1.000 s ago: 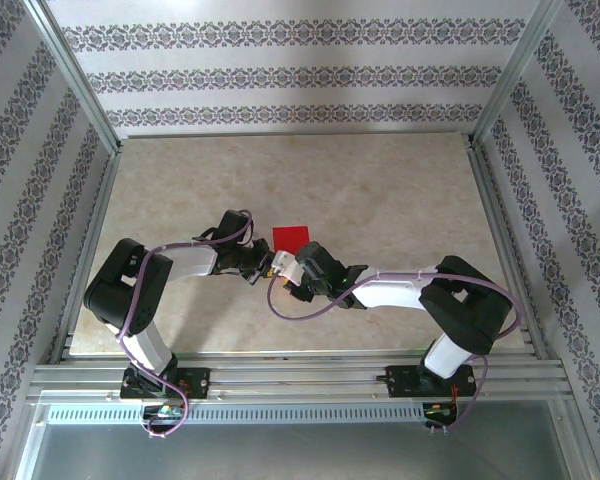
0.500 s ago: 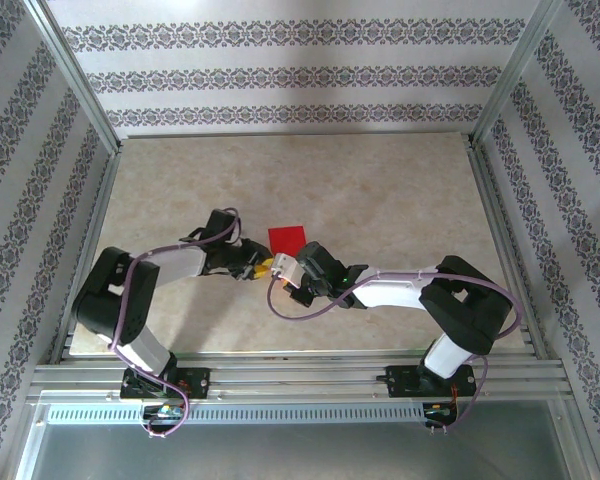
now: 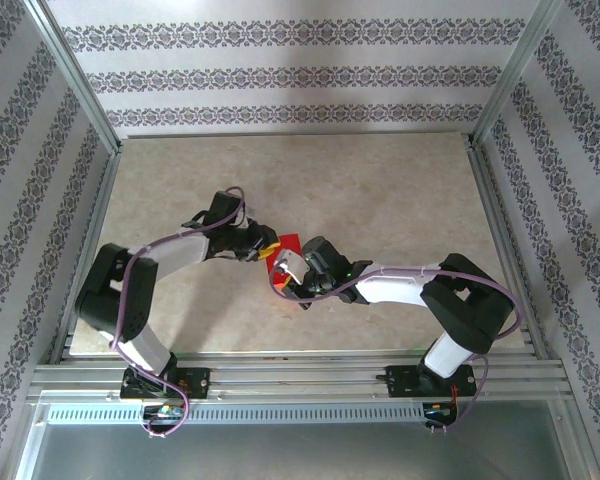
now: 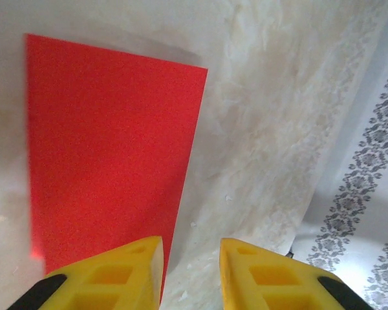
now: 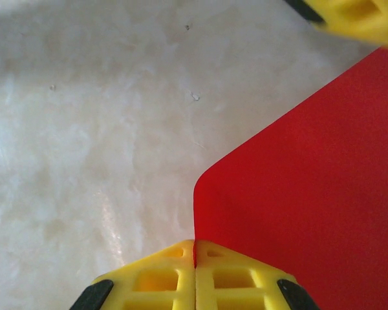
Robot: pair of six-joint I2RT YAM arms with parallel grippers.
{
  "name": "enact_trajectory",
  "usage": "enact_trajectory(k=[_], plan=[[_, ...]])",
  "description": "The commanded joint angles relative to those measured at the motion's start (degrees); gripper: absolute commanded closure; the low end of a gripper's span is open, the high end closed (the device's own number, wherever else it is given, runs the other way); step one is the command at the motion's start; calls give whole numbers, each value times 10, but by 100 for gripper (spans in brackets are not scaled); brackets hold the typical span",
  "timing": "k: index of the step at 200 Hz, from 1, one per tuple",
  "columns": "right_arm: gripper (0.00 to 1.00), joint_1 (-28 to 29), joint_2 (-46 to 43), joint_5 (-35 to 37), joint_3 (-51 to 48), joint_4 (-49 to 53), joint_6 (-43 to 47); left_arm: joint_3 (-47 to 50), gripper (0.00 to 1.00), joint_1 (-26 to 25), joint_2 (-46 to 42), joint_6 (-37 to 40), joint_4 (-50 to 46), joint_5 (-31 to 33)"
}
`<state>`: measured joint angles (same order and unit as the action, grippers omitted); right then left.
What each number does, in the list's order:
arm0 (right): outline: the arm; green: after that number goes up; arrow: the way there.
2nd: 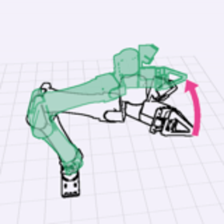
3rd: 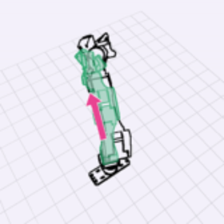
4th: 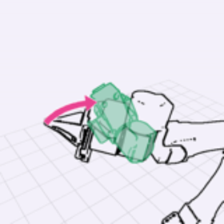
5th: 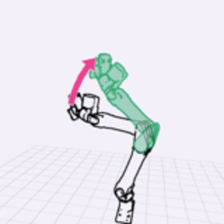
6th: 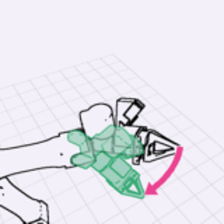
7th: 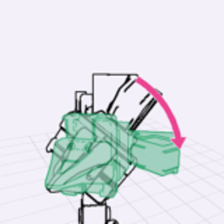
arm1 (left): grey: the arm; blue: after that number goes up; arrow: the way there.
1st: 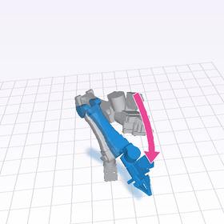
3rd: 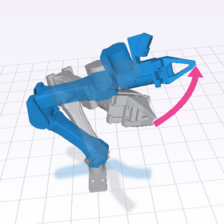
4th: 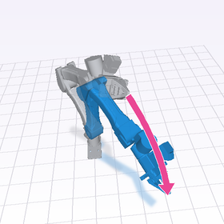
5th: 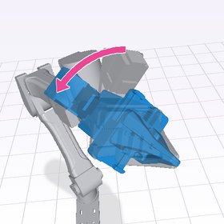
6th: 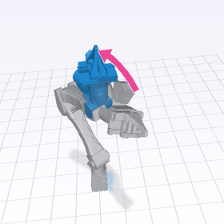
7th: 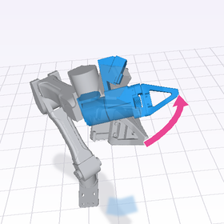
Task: Fold a paper plane with a square sheet of paper (pick it up from the middle)
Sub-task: Third fold the triangle at the center of the table.
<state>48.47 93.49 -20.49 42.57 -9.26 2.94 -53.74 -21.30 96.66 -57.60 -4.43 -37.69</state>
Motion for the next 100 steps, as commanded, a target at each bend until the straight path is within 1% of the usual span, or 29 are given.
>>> enact_trajectory(k=[1, 24, 43, 100], plan=[[93, -6, 9, -34, 15, -13, -41, -34, 74, -15, 41, 46, -40, 10], [93, -8, 17, -42, 17, -16, -54, -54, 80, -18, 73, 64, -56, 23], [93, -13, 22, -49, 19, -17, -63, -73, 82, -20, 95, 85, -84, 34], [93, -27, 36, -61, 23, -22, -91, -117, 85, -25, 143, 130, -157, 62]])
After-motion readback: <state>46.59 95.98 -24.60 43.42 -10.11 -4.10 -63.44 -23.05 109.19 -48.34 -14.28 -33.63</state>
